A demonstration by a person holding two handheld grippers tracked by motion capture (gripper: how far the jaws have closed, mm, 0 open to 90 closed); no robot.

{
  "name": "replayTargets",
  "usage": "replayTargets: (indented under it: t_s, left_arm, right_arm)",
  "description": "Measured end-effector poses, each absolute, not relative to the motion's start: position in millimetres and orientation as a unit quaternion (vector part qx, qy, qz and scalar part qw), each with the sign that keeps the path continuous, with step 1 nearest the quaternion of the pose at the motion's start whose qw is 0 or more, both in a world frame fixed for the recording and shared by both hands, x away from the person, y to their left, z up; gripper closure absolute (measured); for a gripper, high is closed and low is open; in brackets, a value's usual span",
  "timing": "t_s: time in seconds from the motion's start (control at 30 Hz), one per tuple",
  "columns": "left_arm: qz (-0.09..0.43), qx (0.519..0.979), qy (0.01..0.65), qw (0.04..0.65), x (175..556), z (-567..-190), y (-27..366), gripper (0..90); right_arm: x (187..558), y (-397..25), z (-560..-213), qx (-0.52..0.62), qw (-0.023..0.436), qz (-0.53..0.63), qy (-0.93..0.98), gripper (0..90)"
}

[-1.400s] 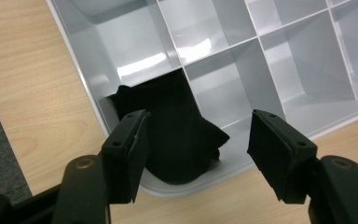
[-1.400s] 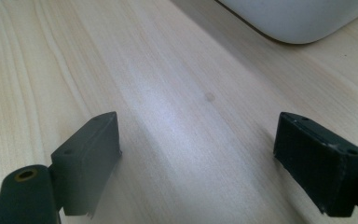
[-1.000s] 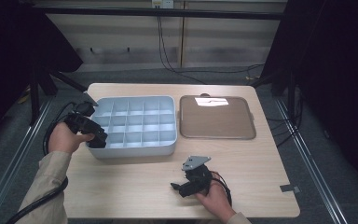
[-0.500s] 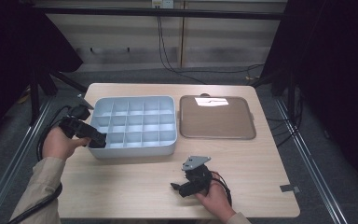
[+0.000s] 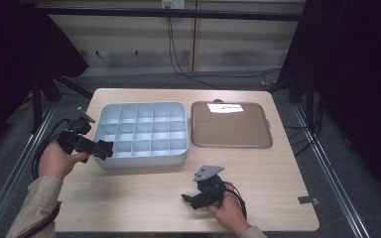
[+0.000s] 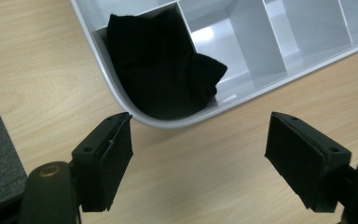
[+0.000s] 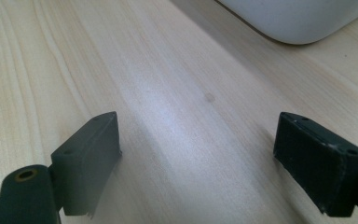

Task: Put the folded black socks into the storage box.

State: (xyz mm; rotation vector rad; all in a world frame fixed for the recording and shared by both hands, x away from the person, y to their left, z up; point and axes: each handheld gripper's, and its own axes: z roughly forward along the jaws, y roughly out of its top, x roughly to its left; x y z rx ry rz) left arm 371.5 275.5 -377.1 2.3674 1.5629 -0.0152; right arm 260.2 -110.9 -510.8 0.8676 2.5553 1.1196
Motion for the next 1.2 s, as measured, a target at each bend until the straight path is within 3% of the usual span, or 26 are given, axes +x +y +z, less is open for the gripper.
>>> replayTargets:
  t_s: [1.2]
  left_arm:
    - [-0.013, 0.819, 0.542, 0.186, 326, -412, 287, 22.2]
  right_arm:
    - [260, -111, -511, 0.294, 0.11, 0.38, 0.87, 14.1]
